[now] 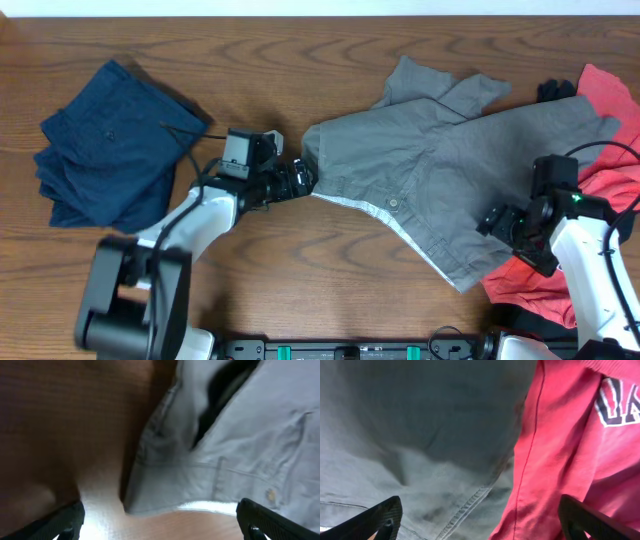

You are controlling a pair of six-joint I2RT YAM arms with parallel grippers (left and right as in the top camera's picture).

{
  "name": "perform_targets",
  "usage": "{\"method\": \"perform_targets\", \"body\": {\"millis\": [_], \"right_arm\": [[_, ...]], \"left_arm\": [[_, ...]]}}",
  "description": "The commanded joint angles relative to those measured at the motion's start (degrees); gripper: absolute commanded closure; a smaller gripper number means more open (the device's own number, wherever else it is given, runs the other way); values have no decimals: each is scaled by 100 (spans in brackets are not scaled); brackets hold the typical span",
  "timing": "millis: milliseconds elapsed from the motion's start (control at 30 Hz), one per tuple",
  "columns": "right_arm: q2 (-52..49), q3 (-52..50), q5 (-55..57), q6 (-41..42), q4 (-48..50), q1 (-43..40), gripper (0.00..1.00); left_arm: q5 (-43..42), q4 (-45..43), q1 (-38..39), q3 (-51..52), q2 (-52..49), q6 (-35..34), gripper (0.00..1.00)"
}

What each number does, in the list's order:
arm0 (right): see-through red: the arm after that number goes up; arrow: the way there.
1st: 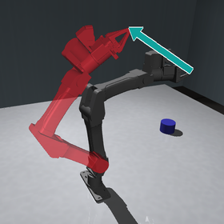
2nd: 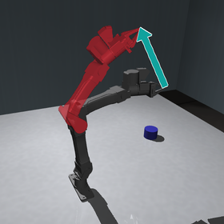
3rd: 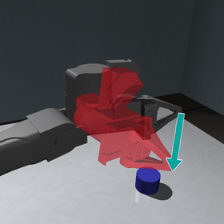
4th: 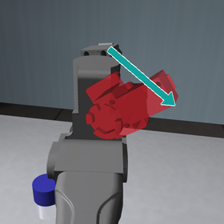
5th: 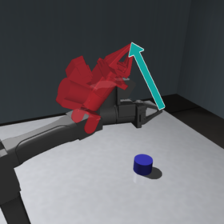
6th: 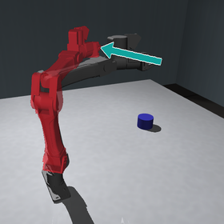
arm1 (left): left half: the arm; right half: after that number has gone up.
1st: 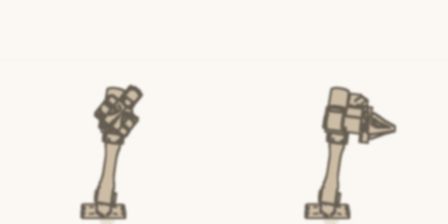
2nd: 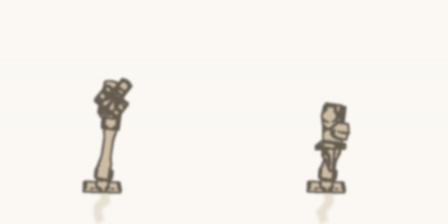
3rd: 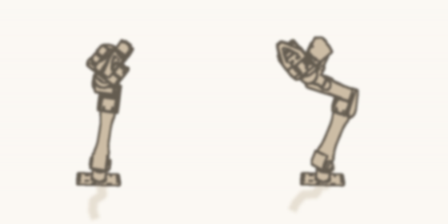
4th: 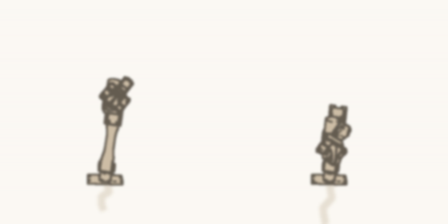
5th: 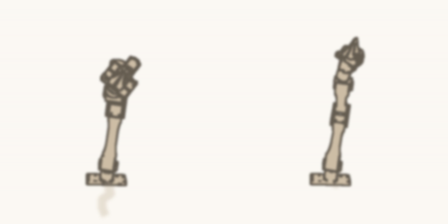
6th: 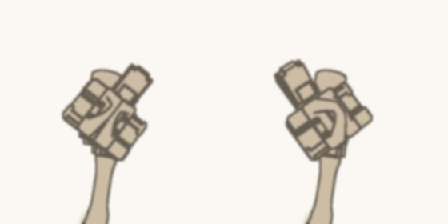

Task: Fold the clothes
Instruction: 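Grasp the shorts' left edge with the left gripper and pull left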

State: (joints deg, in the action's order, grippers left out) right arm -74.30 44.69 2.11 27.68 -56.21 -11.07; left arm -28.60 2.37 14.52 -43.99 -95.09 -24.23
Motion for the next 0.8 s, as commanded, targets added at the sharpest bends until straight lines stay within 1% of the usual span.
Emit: {"method": "perform_targets", "body": {"millis": [0, 67, 100, 133, 167, 200, 233, 267, 300, 433, 500, 700, 767], "right_arm": [[-7, -22, -63, 33, 70, -50, 3], [-7, -24, -63, 35, 96, -52, 3], [-7, -24, -66, 35, 101, -55, 3], [-7, -24, -66, 35, 101, -55, 2], [-7, -24, -63, 35, 101, -55, 2], [-7, -24, -63, 35, 101, -55, 2], [-7, -24, -63, 35, 98, -55, 1], [-7, -24, -63, 35, 101, -55, 1], [-7, -24, -59, 35, 98, -55, 1], [-7, -24, -15, 33, 66, -55, 1], [-7, -24, 2, 33, 70, -55, 1], [-7, -24, 2, 33, 90, -55, 1], [-7, -24, 2, 33, 74, -55, 1]], "left_arm": [[-57, -260, 122, -28, -398, -13, 2], [-57, -369, 225, -28, -555, -13, 12], [-57, -400, 293, -28, -621, -11, 19], [-57, -409, 348, -28, -664, -9, 36], [-55, -424, 404, -28, -693, -7, 59], [-52, -431, 437, -28, -704, -4, 77], [-52, -459, 448, -28, -704, 13, 92], [-46, -505, 439, -35, -697, 50, 94], [9, -509, 404, -61, -680, 131, 94], [621, -448, 22, -369, -474, 210, 94], [713, -356, -280, -728, -367, 210, 94], [743, 103, -1189, -2232, -339, 210, 94], [772, 216, -1432, -2551, -339, 210, 94]]}}
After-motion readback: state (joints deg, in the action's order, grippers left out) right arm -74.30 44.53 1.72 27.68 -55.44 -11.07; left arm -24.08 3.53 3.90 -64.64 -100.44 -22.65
